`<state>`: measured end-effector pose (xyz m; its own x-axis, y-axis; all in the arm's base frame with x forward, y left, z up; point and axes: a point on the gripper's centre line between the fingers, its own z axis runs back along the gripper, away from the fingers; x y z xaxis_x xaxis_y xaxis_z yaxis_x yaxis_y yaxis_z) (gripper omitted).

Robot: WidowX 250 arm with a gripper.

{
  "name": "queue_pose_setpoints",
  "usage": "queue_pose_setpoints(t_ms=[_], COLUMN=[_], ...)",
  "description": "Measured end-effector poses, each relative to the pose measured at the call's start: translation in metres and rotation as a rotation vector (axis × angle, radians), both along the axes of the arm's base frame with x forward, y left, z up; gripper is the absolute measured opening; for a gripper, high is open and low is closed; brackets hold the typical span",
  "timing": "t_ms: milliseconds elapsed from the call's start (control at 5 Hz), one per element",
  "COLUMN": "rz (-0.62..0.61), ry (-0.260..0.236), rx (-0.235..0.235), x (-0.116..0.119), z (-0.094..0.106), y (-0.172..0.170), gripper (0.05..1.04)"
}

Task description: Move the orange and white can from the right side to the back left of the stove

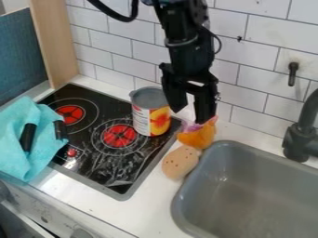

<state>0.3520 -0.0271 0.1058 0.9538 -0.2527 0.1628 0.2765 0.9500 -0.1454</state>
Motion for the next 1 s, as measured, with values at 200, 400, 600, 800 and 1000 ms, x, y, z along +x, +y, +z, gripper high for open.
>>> queue_pose_setpoints(t_ms=[200, 400, 600, 800, 1000], rz=[0.003, 0.042, 0.091, 0.149, 0.207], ry=[0.010, 0.012, 0.046, 0.062, 0.091], rx=[-0.004, -0.010, -0.010, 0.008, 0.042], x=[0.009, 0.019, 0.022, 0.021, 0.024], z=[-0.009, -0.014, -0.021, -0.021, -0.014], y=[0.001, 0.011, 0.023, 0.037, 0.065], gripper=[1.000, 1.000, 1.000, 1.000, 1.000])
